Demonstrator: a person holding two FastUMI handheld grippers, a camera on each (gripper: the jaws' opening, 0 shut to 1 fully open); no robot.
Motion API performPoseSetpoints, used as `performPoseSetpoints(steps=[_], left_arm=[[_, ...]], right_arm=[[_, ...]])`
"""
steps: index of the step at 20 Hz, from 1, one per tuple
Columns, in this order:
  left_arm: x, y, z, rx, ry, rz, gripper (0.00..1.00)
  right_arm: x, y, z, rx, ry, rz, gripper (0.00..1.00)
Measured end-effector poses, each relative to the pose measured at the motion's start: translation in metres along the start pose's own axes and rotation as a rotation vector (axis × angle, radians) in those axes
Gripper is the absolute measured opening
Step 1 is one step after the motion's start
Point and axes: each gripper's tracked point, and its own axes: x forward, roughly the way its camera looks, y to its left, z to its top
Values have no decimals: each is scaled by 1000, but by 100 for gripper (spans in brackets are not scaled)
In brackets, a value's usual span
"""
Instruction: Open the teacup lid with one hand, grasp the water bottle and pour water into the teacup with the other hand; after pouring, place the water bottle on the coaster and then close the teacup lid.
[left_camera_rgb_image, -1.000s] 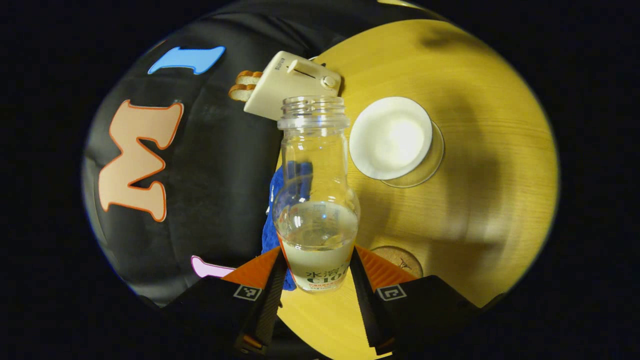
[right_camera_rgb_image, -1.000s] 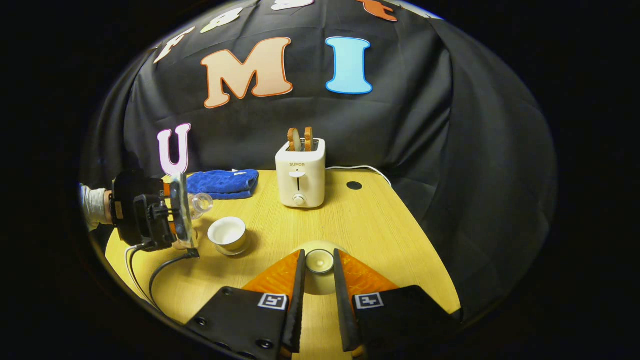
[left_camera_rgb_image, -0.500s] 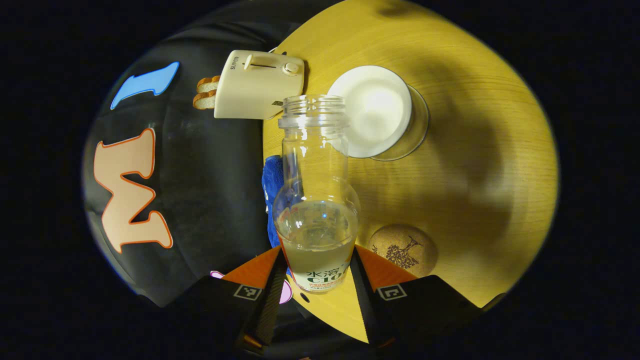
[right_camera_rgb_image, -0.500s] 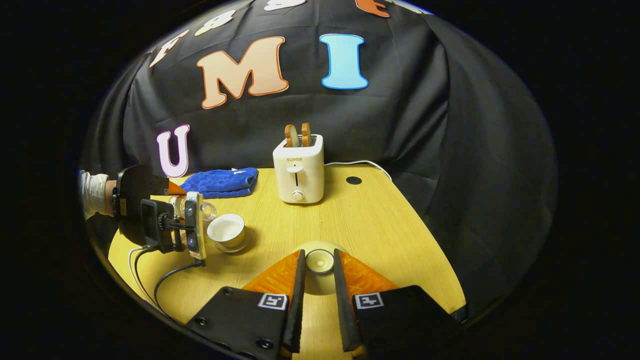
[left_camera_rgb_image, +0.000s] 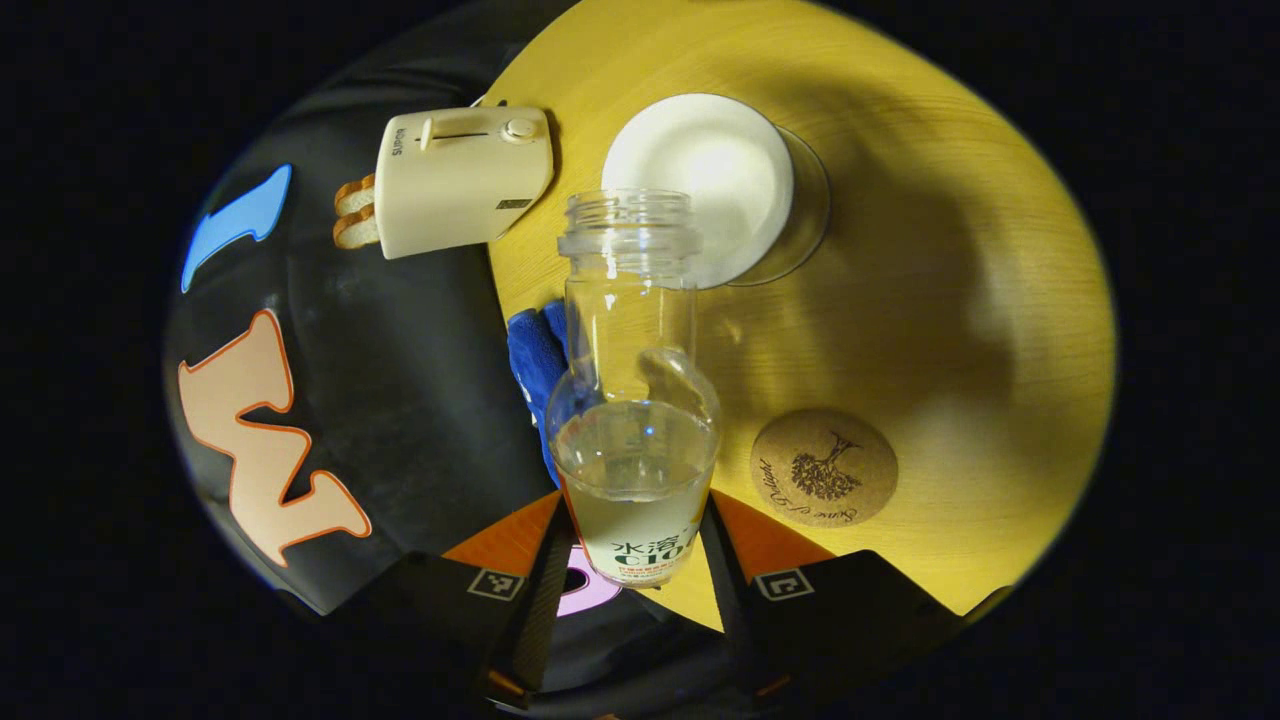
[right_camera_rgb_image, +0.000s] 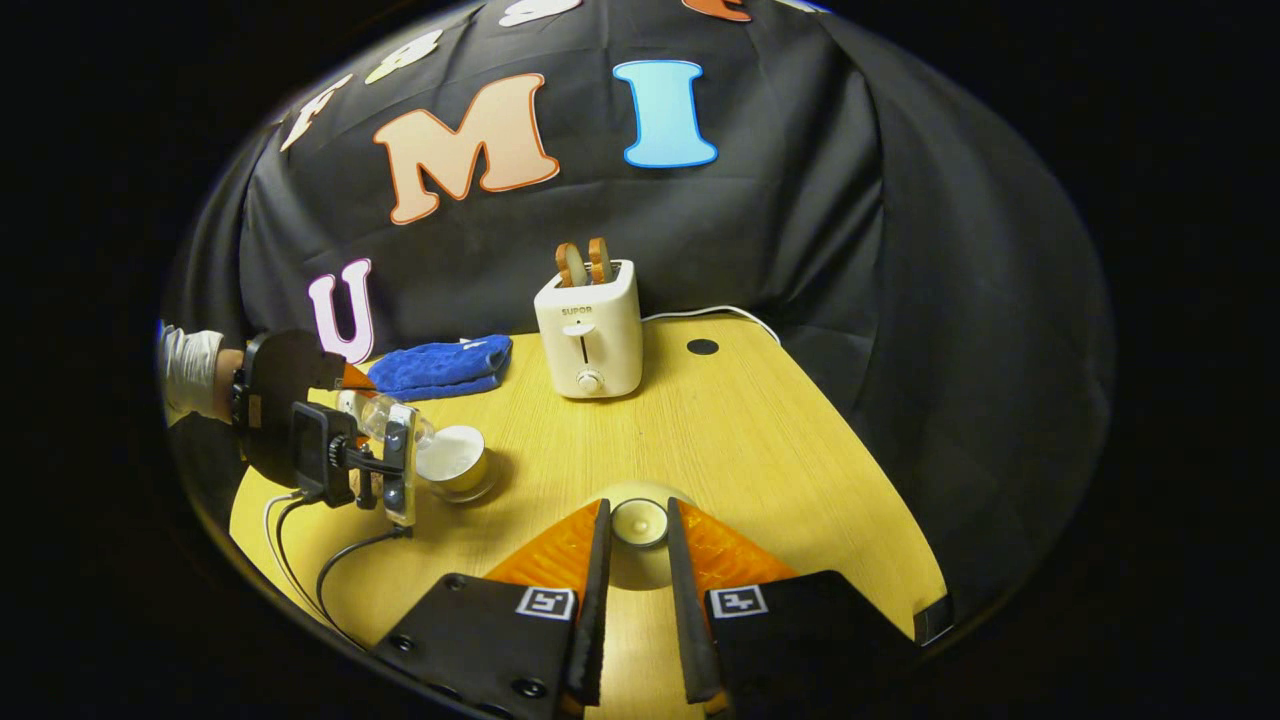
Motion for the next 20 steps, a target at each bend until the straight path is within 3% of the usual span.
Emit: performPoseSetpoints(steps=[15, 20], left_arm=[[-19, 14, -17, 199, 188, -50, 69], [-25, 24, -18, 248, 233, -36, 69]], right_arm=[[0, 7, -10, -12, 15, 48, 33], [4, 6, -11, -7, 8, 55, 33]])
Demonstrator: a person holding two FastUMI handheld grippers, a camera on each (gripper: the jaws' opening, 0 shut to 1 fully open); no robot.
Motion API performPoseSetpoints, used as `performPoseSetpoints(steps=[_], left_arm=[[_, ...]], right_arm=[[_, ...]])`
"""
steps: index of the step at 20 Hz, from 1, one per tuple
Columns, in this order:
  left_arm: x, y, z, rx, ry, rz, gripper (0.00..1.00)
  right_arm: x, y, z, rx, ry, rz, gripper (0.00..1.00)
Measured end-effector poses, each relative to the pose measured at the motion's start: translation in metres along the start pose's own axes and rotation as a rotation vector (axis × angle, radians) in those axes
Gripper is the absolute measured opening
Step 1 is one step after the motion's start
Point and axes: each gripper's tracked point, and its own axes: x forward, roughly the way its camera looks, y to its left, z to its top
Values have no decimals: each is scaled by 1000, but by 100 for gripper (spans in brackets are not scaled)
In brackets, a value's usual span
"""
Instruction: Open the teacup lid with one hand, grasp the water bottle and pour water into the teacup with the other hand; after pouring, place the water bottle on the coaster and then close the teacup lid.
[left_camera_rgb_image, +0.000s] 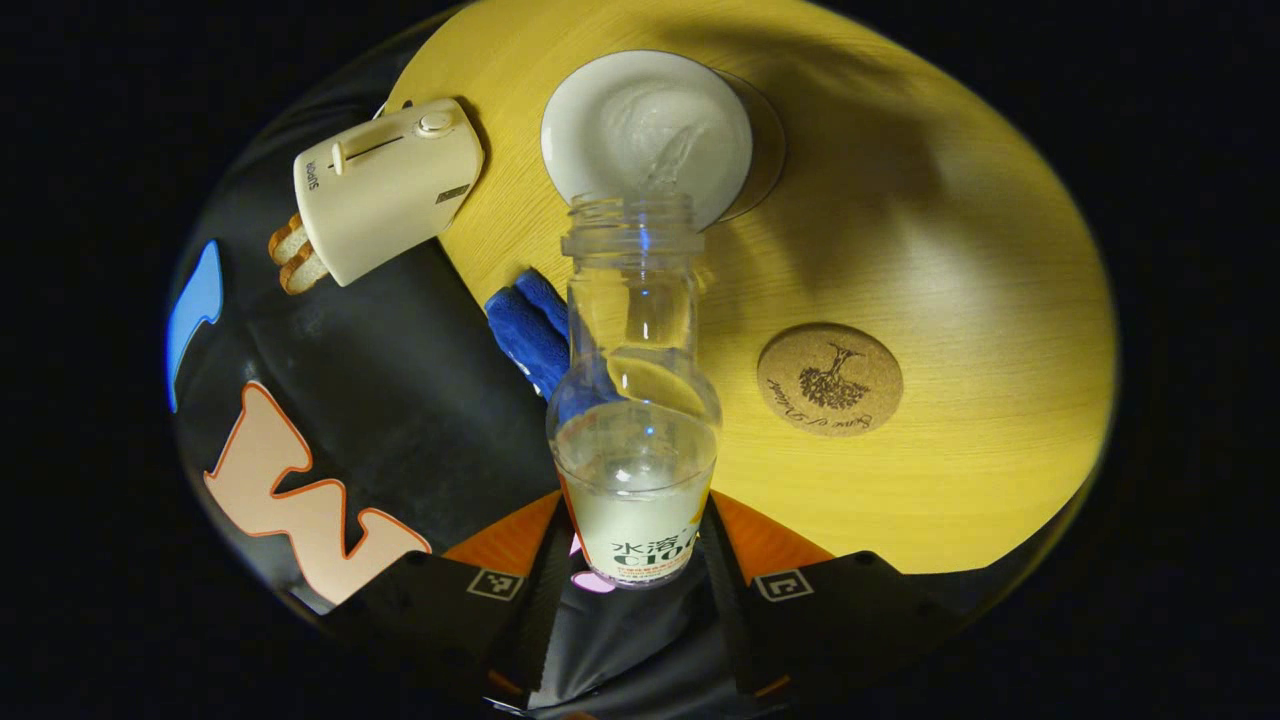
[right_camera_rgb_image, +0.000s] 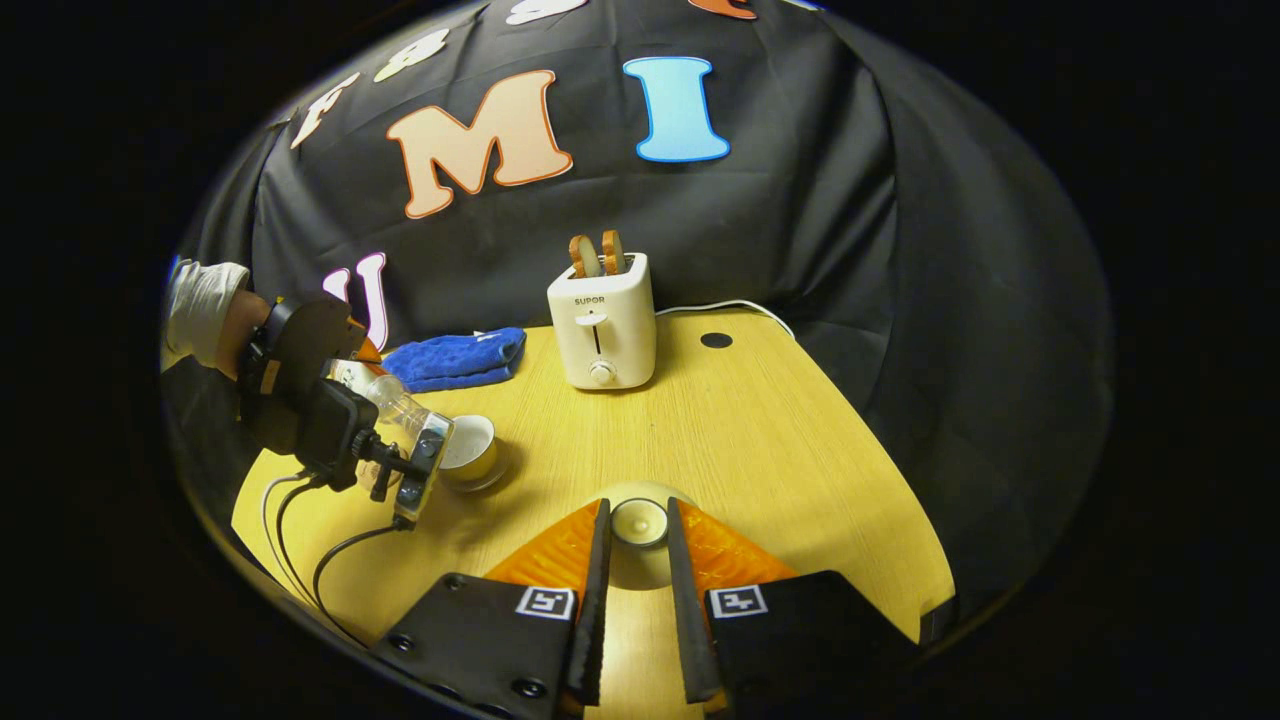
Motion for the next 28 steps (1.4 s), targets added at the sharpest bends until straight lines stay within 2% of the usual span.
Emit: performPoseSetpoints(steps=[12, 16, 18, 22, 28], left_arm=[[-11, 21, -9, 156, 114, -17, 68], [-16, 27, -4, 134, 89, -17, 68], [-16, 23, 4, 86, 49, -29, 68], [-12, -3, 20, -66, -59, -99, 68], [-5, -40, 37, -399, -244, -171, 69]], right_arm=[[10, -13, -12, 17, 10, -11, 33], [13, -15, -17, 12, 22, -14, 34], [12, -16, -15, 16, 21, -16, 33], [11, -16, -8, -6, 22, -17, 35], [6, -6, 10, -58, 16, -18, 35]])
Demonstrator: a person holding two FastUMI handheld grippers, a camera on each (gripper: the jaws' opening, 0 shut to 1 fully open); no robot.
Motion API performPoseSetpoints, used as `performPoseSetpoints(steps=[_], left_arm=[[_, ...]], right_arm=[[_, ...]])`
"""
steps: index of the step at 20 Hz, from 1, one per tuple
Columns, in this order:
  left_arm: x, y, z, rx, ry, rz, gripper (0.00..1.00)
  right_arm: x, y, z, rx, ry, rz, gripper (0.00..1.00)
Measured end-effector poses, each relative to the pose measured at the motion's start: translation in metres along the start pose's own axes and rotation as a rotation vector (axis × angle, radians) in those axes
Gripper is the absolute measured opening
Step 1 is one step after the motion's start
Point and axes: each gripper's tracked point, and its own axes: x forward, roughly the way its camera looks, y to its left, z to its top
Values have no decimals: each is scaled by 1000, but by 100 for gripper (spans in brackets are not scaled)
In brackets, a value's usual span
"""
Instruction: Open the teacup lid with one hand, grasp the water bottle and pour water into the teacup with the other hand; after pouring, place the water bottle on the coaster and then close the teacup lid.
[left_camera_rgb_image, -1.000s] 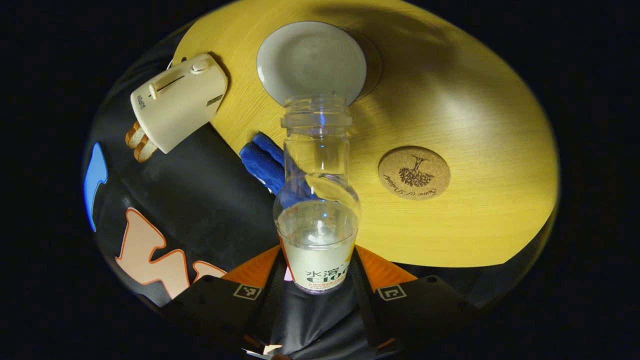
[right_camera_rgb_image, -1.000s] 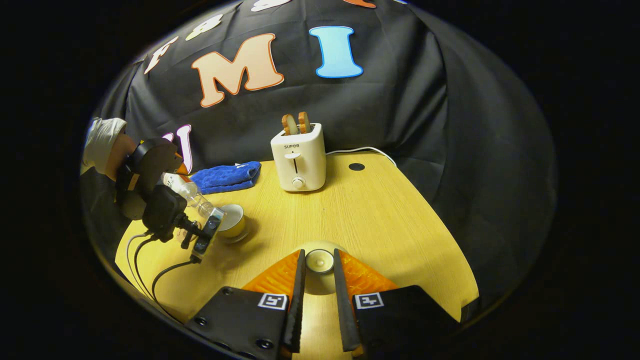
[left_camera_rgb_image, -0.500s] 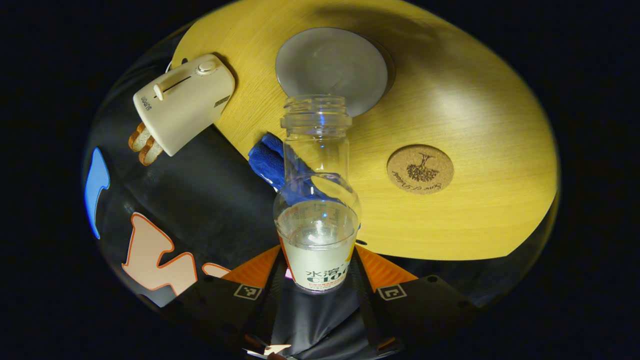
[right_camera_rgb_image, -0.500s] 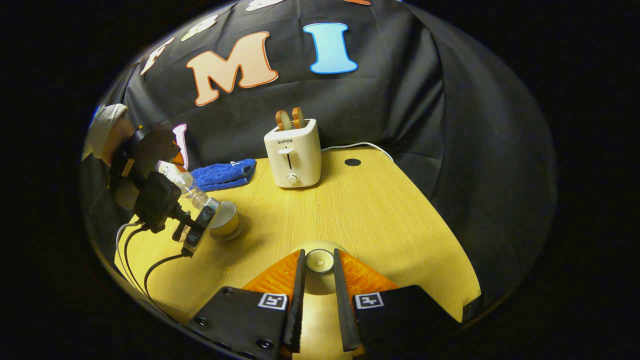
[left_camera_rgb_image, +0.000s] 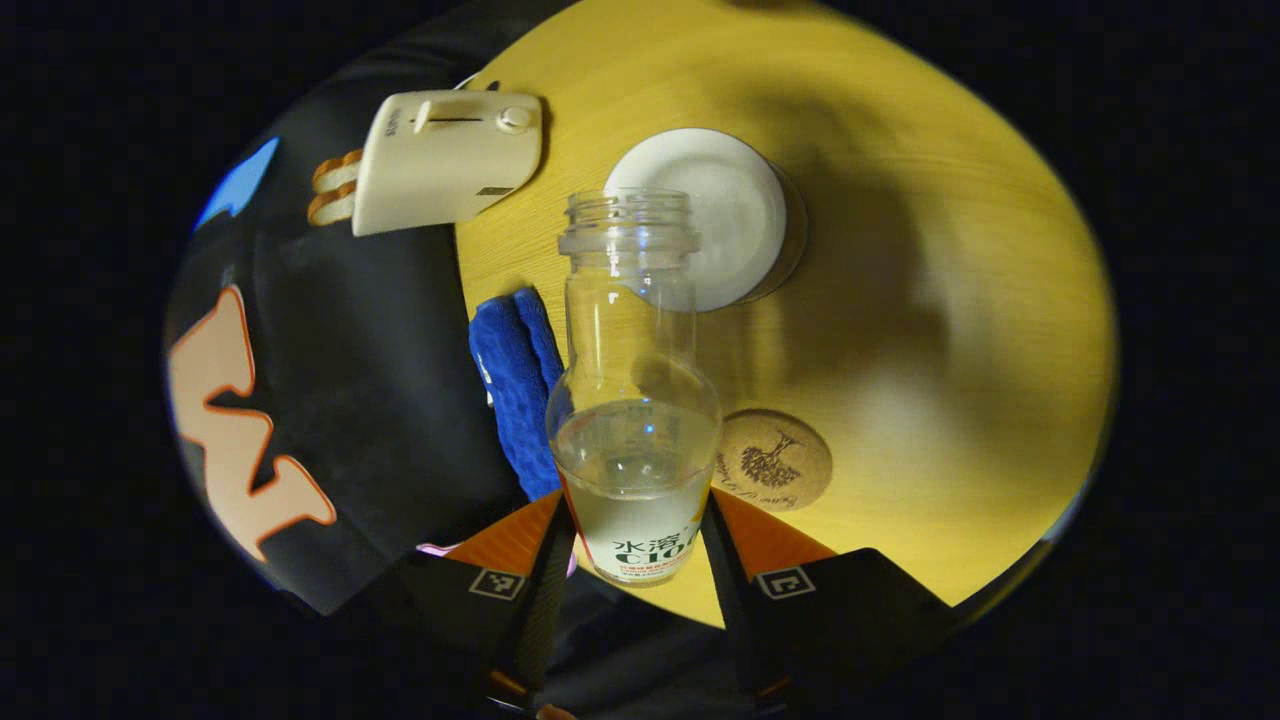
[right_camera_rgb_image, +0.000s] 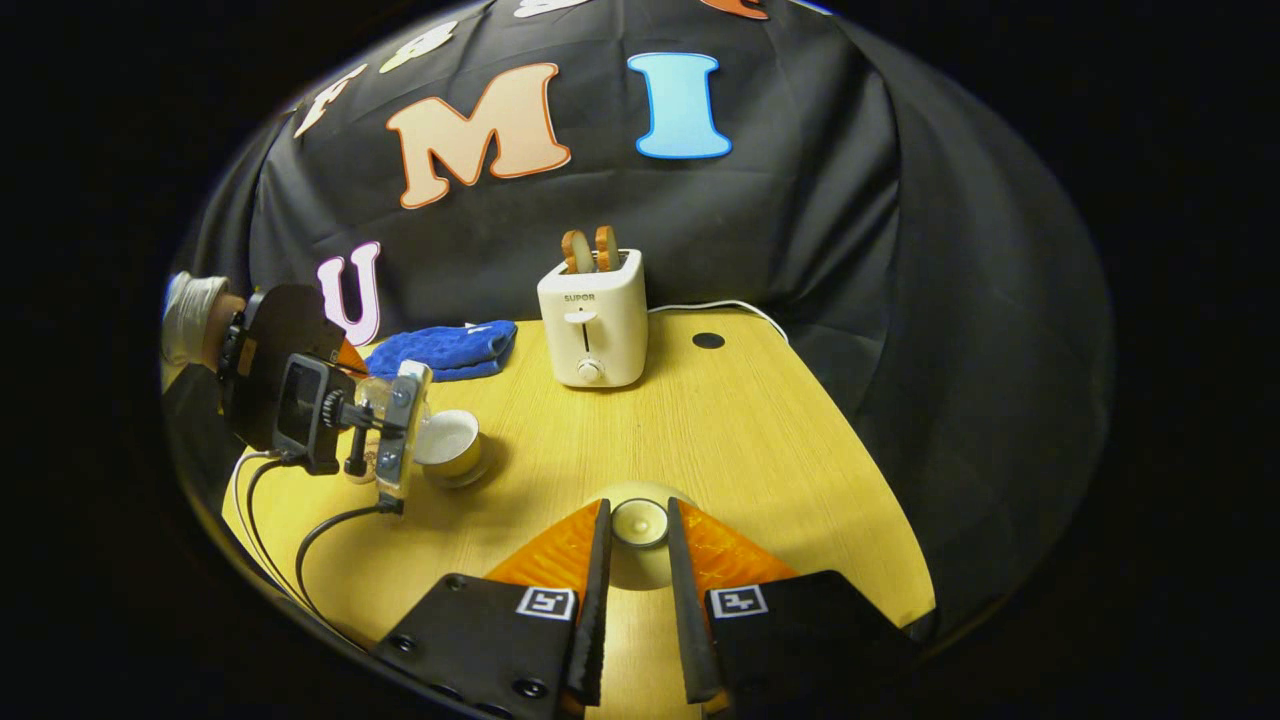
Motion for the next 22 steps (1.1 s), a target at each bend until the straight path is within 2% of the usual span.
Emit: performPoseSetpoints(steps=[2, 5, 6, 9, 13, 19, 22], left_arm=[[0, -11, -3, -133, -70, -26, 68], [6, -11, -6, -351, -153, 14, 68], [6, -14, -8, -417, -175, 13, 68], [3, -20, -9, -601, -264, -2, 68], [-8, -11, -4, -877, -437, -13, 68], [-5, -7, -6, -1163, -636, -9, 69], [-6, -12, -7, -1290, -712, -40, 70]], right_arm=[[0, 9, 6, -19, -3, 8, 35], [4, 27, 13, -52, -2, 24, 33], [6, 32, 15, -63, 0, 30, 36], [12, 51, 28, -84, -12, 49, 33], [15, 75, 38, -110, -19, 68, 35], [11, 97, 32, -137, 0, 83, 33], [9, 100, 30, -149, 14, 79, 33]])
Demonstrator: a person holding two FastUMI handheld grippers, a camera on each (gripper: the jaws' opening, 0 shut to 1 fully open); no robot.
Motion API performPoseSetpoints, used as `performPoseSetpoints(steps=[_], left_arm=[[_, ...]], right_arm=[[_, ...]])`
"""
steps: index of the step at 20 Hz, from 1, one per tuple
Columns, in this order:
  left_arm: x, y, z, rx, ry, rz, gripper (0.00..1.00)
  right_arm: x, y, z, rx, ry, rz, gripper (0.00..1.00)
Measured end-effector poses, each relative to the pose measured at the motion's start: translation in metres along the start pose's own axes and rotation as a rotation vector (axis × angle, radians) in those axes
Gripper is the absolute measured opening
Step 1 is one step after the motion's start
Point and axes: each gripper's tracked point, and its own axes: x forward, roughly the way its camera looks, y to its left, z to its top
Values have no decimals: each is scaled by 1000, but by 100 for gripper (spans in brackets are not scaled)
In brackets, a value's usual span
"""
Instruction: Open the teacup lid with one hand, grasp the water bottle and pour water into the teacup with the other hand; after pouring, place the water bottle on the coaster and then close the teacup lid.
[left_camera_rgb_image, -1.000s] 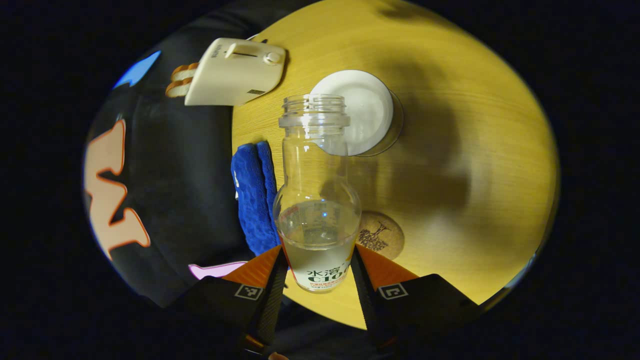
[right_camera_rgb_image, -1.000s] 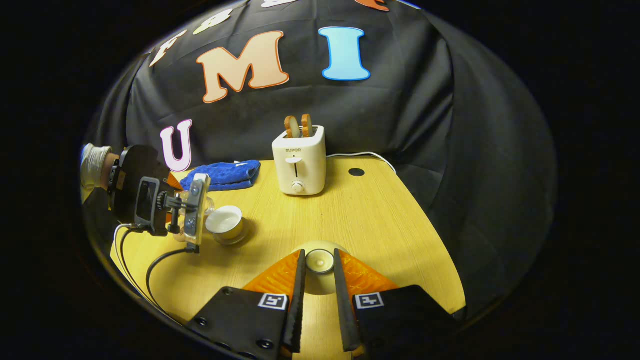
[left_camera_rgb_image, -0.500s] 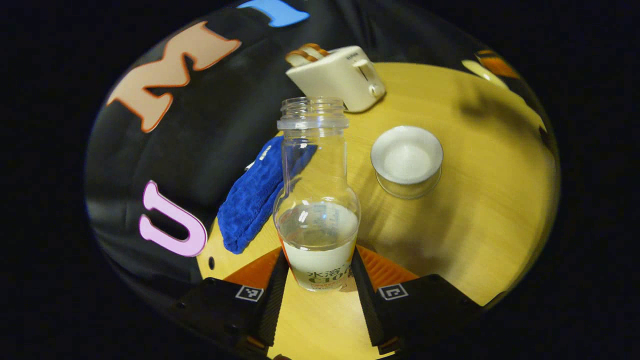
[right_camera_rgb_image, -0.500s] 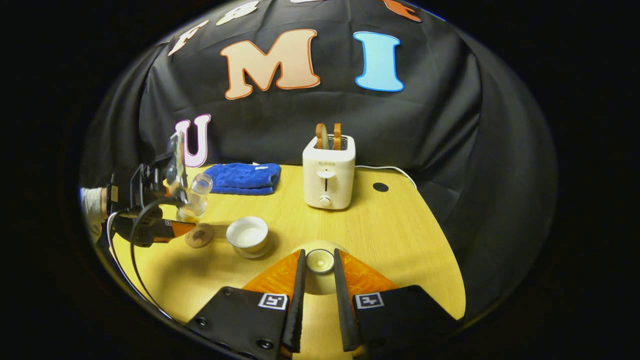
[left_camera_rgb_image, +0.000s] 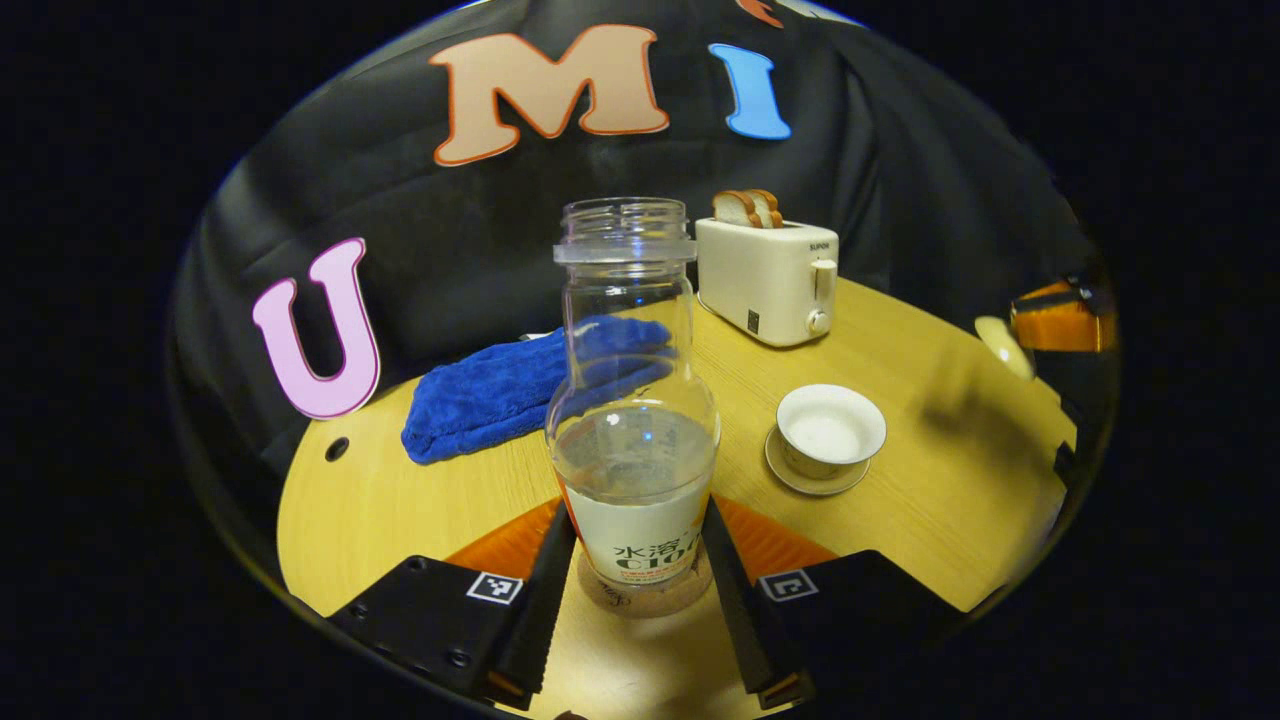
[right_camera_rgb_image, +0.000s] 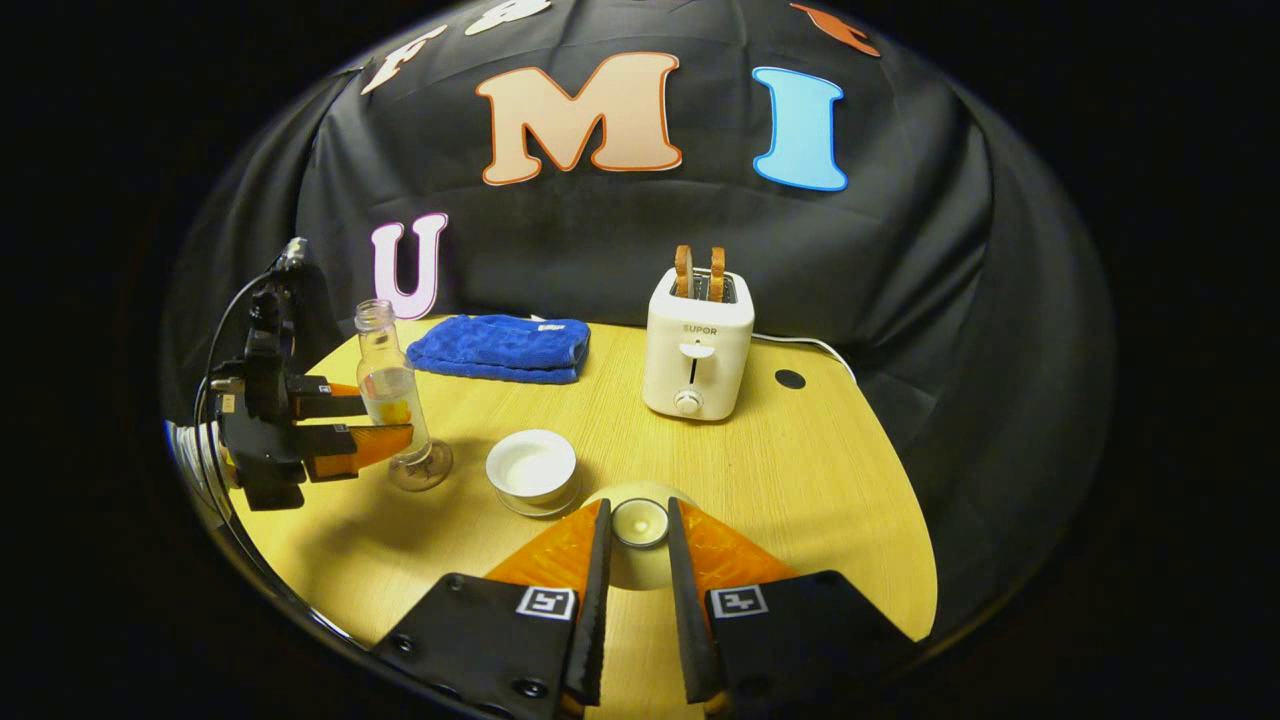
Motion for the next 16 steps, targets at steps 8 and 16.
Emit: performPoseSetpoints(steps=[8, 16], left_arm=[[3, 6, -3, -102, -95, 45, 72], [2, 8, -33, -151, -68, 49, 74]], right_arm=[[2, 19, 8, -36, 12, 9, 33], [10, 41, 22, -64, 1, 45, 35]])
